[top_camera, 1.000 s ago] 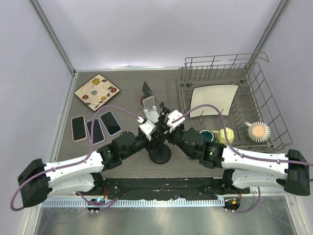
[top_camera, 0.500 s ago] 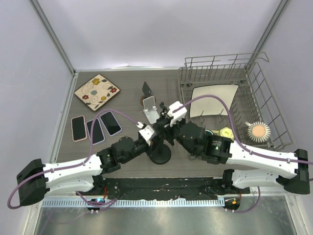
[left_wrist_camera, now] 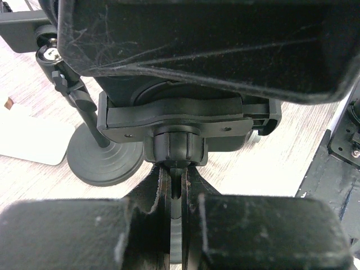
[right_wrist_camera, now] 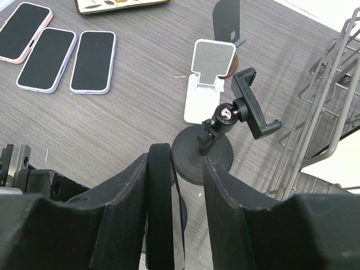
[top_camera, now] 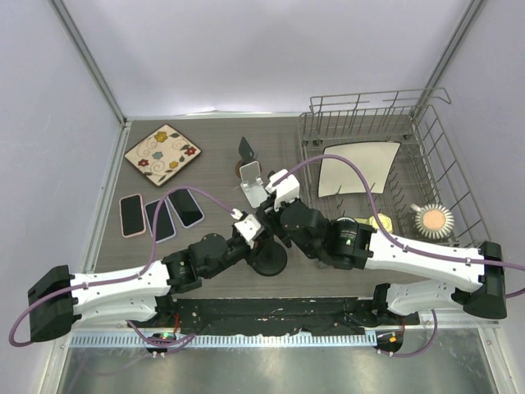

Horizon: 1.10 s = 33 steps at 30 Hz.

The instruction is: Remove the phone from the phone stand

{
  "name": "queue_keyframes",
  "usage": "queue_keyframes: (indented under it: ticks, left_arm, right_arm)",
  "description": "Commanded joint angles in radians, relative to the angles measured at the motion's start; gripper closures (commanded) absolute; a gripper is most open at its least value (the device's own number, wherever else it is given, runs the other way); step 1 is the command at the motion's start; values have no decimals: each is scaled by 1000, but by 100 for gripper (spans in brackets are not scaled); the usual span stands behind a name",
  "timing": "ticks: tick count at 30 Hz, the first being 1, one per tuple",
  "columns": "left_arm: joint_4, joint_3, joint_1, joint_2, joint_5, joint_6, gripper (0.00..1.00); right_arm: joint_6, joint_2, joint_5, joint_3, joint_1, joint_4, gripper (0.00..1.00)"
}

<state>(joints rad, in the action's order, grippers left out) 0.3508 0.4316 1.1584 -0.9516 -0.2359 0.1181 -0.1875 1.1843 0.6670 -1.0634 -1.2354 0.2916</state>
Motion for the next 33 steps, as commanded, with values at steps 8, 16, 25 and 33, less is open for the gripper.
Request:
queue_keyframes:
  ticks: [8, 16, 25, 33]
  left_arm:
    - [-67, 19, 3, 33, -106, 11, 100]
    - [-70, 30, 3, 13, -120, 20, 100]
    - [-65, 44, 3, -10, -70, 38, 61]
    - [-6, 64, 3, -68, -8, 14, 39]
  right_arm:
    - [5, 11, 23, 13, 1, 18, 60]
    - [0, 5, 22, 25, -1, 35, 59]
    - [5, 2, 20, 52, -1, 21, 99]
    - [17, -31, -17, 92, -1, -43, 99]
